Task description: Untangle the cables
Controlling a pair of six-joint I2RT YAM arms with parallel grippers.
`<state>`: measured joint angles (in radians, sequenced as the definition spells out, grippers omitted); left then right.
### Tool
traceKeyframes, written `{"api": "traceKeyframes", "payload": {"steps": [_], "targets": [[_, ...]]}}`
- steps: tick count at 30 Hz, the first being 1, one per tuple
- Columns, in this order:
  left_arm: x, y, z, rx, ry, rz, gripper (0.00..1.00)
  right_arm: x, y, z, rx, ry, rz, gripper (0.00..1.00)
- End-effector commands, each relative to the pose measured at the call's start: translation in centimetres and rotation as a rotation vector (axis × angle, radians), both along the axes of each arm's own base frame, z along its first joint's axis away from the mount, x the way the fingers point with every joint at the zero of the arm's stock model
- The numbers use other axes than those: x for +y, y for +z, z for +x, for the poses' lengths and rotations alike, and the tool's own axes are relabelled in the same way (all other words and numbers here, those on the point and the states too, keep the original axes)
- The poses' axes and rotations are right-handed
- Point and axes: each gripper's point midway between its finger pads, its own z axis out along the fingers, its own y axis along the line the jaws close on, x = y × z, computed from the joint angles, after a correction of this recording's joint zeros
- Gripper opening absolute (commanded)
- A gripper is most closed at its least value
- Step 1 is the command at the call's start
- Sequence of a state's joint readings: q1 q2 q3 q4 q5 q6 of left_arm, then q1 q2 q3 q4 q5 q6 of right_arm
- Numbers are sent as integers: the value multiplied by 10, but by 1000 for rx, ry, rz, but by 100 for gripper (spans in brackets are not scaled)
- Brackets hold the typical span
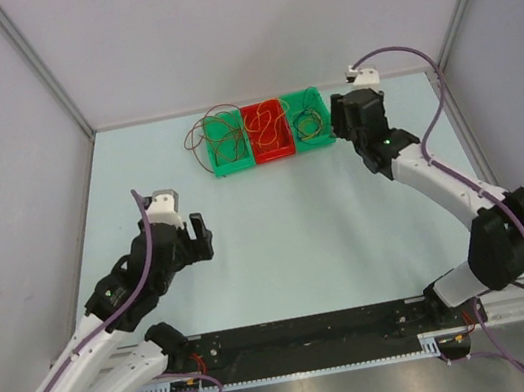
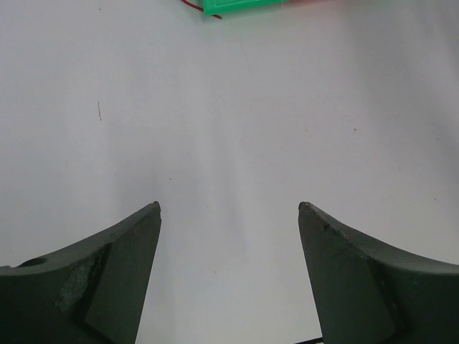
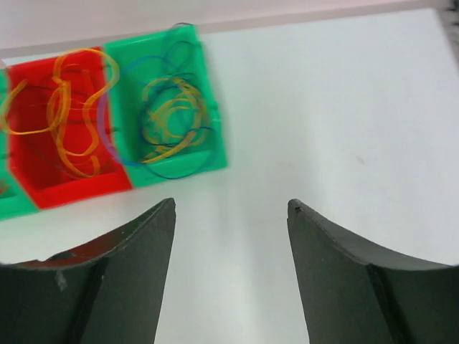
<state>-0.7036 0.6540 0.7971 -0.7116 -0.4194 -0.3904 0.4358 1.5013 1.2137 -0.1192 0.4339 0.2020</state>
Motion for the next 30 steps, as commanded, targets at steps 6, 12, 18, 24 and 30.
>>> {"api": "traceKeyframes", "payload": {"steps": [6,12,18,24,30], "targets": [[-5,10,0,-37,-35,-30,82,-110,-1,-66,-175,-349,22,88],[-15,27,-20,-54,-99,-145,84,-127,-13,-94,-301,-410,120,100],[-26,10,-18,-28,-110,-175,84,-137,-40,-105,-156,-316,-165,100],[-33,9,-19,0,-150,-159,82,-154,-89,-110,-188,-263,-215,100],[-32,18,-24,-39,-165,-198,82,-166,-117,-107,-199,-236,-163,100]]}}
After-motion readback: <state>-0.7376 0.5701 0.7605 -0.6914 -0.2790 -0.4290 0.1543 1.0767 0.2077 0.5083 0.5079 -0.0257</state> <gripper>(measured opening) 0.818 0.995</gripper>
